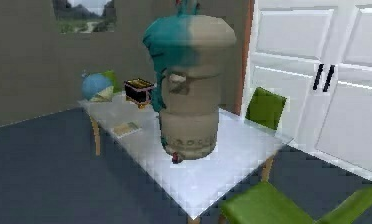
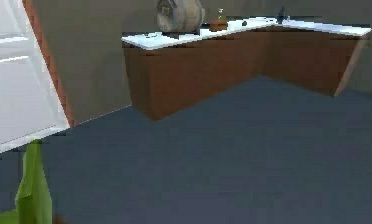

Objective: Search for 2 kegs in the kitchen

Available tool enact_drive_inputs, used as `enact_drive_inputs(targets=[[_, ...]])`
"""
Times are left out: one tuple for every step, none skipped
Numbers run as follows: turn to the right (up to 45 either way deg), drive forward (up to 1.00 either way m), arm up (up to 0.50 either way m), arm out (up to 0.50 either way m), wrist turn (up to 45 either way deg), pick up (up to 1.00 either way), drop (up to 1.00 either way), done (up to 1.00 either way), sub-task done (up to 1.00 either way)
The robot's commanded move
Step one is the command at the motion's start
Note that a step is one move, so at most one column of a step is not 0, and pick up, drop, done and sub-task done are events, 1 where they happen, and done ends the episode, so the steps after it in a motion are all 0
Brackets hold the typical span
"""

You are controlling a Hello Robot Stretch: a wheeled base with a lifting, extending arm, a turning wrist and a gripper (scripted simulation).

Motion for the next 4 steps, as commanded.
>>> enact_drive_inputs(targets=[[45.0,0.00,0.00,0.00,0.0,0.00,0.00,0.00,0.00],[45.0,0.00,0.00,0.00,0.0,0.00,0.00,0.00,0.00],[6.0,0.00,0.00,0.00,0.0,0.00,0.00,0.00,0.00],[0.0,0.85,0.00,0.00,0.0,0.00,0.00,0.00,0.00]])
